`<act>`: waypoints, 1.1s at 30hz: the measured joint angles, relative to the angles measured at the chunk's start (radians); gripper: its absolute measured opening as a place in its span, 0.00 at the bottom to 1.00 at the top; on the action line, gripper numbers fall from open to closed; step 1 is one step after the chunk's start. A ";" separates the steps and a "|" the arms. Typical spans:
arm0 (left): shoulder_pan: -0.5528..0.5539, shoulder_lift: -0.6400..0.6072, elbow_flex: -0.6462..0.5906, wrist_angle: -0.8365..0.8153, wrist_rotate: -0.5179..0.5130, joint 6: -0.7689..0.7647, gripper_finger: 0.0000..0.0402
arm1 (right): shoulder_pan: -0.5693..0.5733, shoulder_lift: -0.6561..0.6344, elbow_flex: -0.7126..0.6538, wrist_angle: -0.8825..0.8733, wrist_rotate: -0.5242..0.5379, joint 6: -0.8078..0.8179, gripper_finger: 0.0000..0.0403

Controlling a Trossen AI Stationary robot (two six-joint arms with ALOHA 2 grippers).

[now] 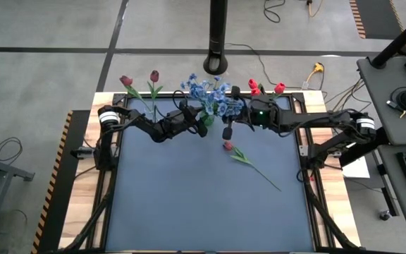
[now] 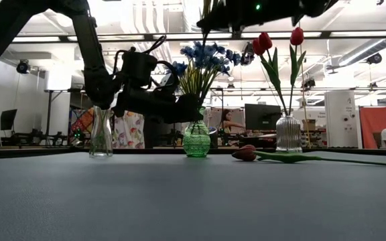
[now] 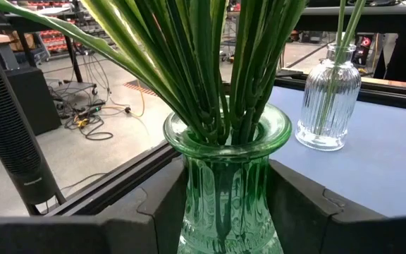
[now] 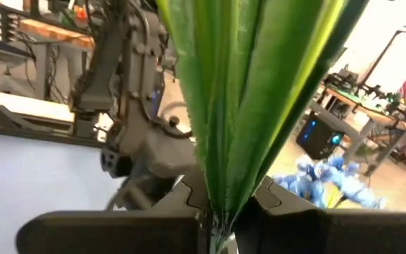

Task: Sort flowers into vase by color
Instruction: Put the blue flower into the green vase

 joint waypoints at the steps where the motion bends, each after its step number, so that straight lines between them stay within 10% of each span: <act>1: 0.000 0.000 0.000 0.000 0.000 0.000 0.40 | -0.007 0.013 0.000 0.010 0.000 -0.001 0.06; 33: 0.000 0.000 0.000 -0.006 0.000 0.000 0.40 | -0.088 0.167 0.000 0.136 0.079 -0.002 0.06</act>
